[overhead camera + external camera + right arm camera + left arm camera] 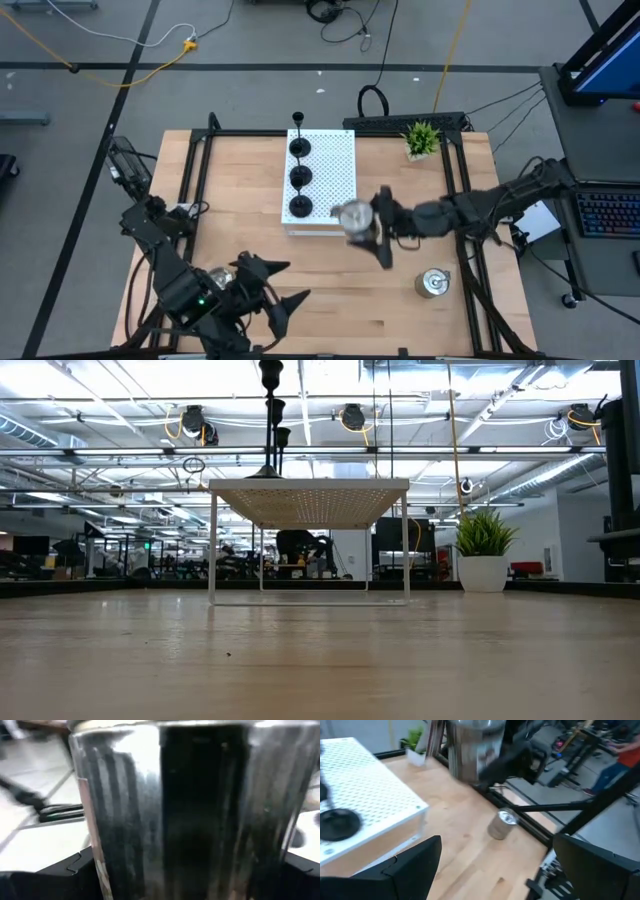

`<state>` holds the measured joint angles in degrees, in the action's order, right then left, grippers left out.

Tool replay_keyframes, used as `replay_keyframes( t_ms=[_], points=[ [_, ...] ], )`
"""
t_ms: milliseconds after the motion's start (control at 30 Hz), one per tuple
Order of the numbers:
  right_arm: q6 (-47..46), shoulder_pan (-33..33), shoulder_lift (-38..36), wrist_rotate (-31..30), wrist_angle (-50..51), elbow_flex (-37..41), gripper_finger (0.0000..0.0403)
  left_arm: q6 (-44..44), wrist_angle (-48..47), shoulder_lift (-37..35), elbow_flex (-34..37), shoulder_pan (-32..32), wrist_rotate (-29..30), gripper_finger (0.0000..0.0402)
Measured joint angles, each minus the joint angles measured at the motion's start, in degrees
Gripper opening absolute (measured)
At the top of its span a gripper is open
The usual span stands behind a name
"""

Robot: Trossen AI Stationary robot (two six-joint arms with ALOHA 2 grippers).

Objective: Pick & Place candle stick holders
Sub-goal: Put the top left silver scented candle on the shelf

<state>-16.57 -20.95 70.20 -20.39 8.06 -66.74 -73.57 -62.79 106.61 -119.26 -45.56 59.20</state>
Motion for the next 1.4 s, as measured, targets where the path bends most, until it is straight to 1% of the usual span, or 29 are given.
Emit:
replay_keyframes(
  t_ms=[233,333,433,467,533,633,800,867,900,1000,1133,1200,1300,1400],
  points=[
    [8.8,11.8,0.0,-0.8,0.2,0.0,0.0348,-13.5,-13.8,0.0,0.0,1.1,0.3,0.039],
    [11.5,17.3,0.3,-0.7,0.1,0.0,0.0348,-19.4,-20.0,0.0,0.0,1.7,0.4,0.039],
    [13.6,22.6,0.6,-0.5,0.1,0.0,0.0348,-27.1,-27.0,0.0,0.0,1.8,0.6,0.039],
    [14.4,24.3,0.6,-0.2,-0.1,0.2,0.0348,-28.9,-27.5,0.0,0.2,2.0,0.7,0.039],
    [14.7,27.7,0.5,2.4,-2.7,1.8,0.0348,-28.1,-27.1,-0.1,0.9,2.8,0.9,0.039],
    [13.0,32.4,0.6,7.6,-9.1,6.4,0.0348,-27.4,-27.2,-0.4,1.0,3.8,0.4,0.039],
    [9.2,39.1,1.1,15.6,-23.4,14.5,0.0348,-25.8,-27.3,-0.5,1.0,6.1,-1.0,0.039],
    [7.8,41.0,2.2,17.1,-28.7,16.6,0.0348,-24.9,-27.2,-0.5,1.0,6.8,-1.2,0.039],
    [7.2,42.0,2.9,17.8,-29.9,17.5,0.0348,-24.2,-27.2,-0.5,1.0,7.2,-1.3,0.039],
    [6.7,44.1,6.2,20.6,-33.4,18.1,0.0348,-21.9,-27.2,-0.5,1.0,8.1,-1.7,0.039],
    [6.7,46.0,9.9,21.0,-35.6,17.5,0.0348,-18.5,-27.2,-0.5,1.0,8.7,-1.9,0.039],
    [6.4,46.9,11.6,22.5,-37.9,17.5,0.0348,-17.7,-27.1,-0.6,1.4,8.5,-1.7,0.039],
    [4.0,48.2,13.8,24.4,-42.5,17.5,0.0348,-19.5,-27.2,-2.1,5.2,7.7,-0.5,0.039],
    [2.7,49.2,16.0,25.7,-45.0,17.5,0.0348,-26.3,-27.3,-5.8,12.8,7.3,-0.7,0.039]
  ],
)
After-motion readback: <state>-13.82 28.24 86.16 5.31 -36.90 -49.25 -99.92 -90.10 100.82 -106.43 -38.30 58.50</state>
